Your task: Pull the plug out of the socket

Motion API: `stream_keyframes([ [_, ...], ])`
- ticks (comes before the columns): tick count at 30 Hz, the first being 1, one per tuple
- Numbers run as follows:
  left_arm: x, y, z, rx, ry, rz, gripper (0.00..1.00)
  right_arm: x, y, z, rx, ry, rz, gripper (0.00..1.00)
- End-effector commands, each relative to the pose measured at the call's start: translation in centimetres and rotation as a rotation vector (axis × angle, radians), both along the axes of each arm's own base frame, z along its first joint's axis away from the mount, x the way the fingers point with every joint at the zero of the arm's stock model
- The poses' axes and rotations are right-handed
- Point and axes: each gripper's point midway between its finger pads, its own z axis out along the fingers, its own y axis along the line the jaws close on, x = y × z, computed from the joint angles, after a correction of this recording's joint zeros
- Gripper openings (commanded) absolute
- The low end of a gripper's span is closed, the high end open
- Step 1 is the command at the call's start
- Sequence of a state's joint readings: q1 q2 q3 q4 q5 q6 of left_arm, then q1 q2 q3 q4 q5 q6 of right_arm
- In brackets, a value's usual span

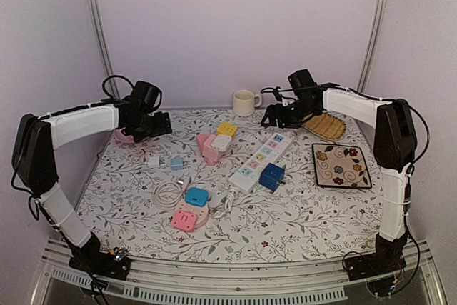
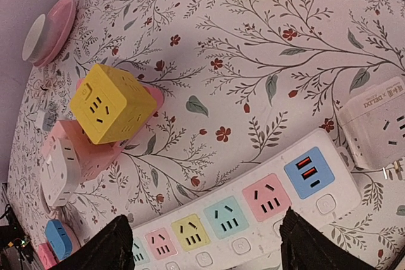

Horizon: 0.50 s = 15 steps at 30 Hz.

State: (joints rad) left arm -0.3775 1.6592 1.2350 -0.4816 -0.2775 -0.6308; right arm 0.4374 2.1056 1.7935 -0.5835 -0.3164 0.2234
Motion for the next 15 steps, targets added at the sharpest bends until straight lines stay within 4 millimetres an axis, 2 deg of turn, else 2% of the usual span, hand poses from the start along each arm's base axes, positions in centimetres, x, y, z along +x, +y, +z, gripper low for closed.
stream_keyframes([
  [1,0.5,-5.7,2.0,0.054,-0.043,-0.155,0.86,0.6,0.2,2.2,0.036,-0.031,-0.004,0.86],
  [8,0.0,-14.6,3.0,0.115,-0.06,-0.383,0.87,0.5,0.2,2.3,0.041,-0.026,-0.009,0.93],
  [10,-0.1,-16.9,3.8,0.13,-0.074,-0.438,0.87,0.5,0.1,2.1,0.038,-0.023,-0.009,0.93],
  [14,-0.8,-20.1,3.8,0.159,-0.052,-0.528,0.88,0.4,0.1,1.9,0.035,-0.017,-0.009,0.94],
  [15,-1.0,-20.9,2.3,0.184,-0.02,-0.55,0.88,0.4,0.1,1.9,0.036,-0.016,-0.009,0.94],
])
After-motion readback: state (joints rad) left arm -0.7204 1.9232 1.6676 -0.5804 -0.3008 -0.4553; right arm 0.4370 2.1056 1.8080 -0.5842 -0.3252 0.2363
